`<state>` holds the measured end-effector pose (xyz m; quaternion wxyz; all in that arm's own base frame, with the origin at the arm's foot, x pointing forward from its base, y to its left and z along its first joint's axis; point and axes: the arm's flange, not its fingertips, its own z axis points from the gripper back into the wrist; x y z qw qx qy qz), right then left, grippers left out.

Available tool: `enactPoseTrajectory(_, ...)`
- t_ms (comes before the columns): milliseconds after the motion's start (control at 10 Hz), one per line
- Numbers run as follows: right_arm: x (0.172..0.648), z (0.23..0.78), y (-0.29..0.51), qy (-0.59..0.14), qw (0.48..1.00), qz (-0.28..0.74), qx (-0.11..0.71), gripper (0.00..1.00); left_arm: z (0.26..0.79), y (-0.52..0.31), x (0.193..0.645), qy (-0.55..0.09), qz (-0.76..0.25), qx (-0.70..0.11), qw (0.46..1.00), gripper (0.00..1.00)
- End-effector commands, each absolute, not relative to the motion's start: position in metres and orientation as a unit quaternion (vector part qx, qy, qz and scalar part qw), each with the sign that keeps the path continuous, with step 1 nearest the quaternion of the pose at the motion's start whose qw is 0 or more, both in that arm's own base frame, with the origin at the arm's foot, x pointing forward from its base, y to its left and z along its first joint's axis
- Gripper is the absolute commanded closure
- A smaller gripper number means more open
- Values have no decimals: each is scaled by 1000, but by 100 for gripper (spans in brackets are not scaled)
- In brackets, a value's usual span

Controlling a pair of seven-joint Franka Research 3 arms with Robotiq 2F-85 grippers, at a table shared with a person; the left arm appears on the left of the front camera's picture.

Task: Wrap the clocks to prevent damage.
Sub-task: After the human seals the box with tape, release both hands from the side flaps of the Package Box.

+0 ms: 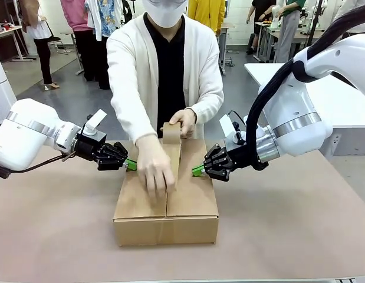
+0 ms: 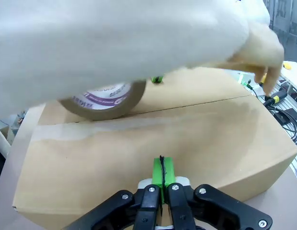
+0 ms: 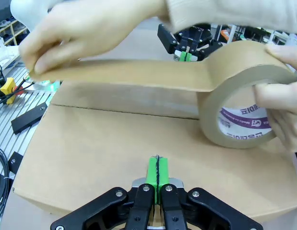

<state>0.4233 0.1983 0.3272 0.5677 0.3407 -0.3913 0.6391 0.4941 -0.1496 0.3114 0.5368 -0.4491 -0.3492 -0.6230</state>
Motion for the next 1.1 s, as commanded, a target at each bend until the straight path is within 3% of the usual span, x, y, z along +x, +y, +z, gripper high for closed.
enactPoseTrajectory(0, 423, 322, 198, -388, 572, 638, 339, 99, 308, -150, 494, -349, -625, -447, 537, 100)
enactPoseTrajectory(1000, 423, 322, 198, -388, 572, 638, 339, 99, 308, -150, 494, -349, -625, -447, 537, 100)
